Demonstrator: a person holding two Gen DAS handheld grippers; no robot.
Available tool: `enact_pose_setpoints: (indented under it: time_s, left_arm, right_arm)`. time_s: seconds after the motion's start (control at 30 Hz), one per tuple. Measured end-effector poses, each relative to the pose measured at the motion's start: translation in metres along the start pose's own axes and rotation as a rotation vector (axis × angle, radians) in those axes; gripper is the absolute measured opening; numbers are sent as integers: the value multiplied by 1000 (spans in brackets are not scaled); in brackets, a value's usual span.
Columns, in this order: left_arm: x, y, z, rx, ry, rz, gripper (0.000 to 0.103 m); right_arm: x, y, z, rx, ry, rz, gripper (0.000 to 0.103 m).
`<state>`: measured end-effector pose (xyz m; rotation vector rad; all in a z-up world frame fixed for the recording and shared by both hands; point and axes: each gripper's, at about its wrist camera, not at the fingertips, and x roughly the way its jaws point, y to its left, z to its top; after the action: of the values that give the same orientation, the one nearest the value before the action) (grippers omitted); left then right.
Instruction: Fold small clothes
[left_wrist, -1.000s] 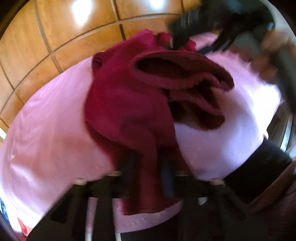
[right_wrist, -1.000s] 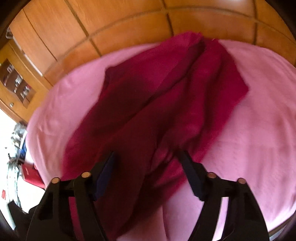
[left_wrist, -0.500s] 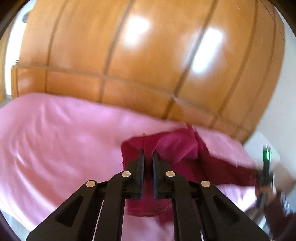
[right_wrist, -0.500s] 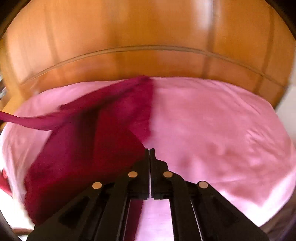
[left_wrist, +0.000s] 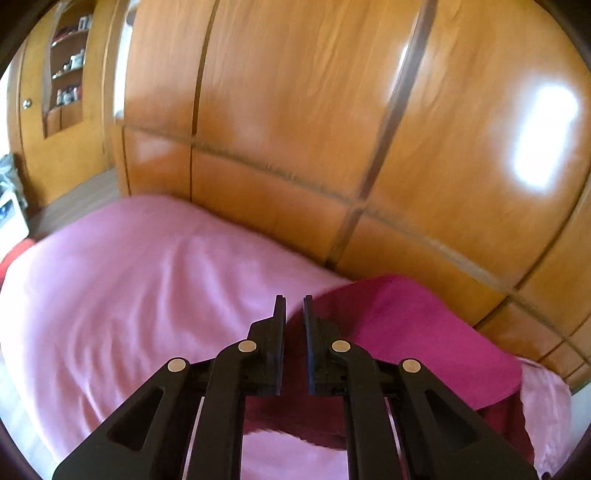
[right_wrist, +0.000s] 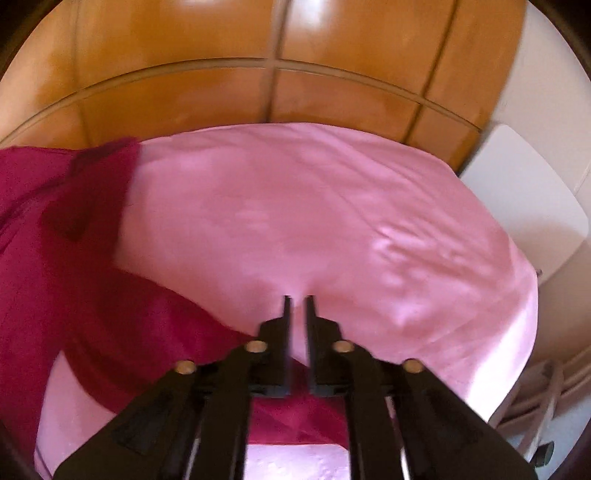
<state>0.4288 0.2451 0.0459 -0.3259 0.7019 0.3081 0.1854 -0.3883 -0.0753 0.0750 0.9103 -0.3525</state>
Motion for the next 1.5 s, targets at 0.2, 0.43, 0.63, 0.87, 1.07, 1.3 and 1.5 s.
enact_pose_setpoints:
  time_s: [0.2, 0.43, 0.63, 0.87, 1.07, 1.3, 1.5]
  left_arm:
    - [24, 26, -49, -43, 90, -88, 51]
    - [16, 10, -151, 75, 270, -333, 51]
    - [-11, -7, -211, 202, 326, -452, 51]
    - [-18, -25, -249, 235, 398, -536, 51]
    - [-18, -37, -249, 175, 451, -632, 51]
    - [-19, -50, -260, 129, 508, -750, 44]
    - [-4, -63, -273, 90, 552, -758, 28]
  right_arm:
    - [-6, 4, -7, 19, 49, 321, 95]
    - [30, 61, -34, -198, 212, 282, 45]
    - [14, 46, -3, -236, 87, 100, 2]
    - [12, -12, 75, -111, -40, -236, 22]
    - [-18, 7, 56, -45, -32, 57, 74]
    - [-18, 130, -59, -13, 333, 813, 53]
    - [-10, 199, -82, 20, 385, 935, 17]
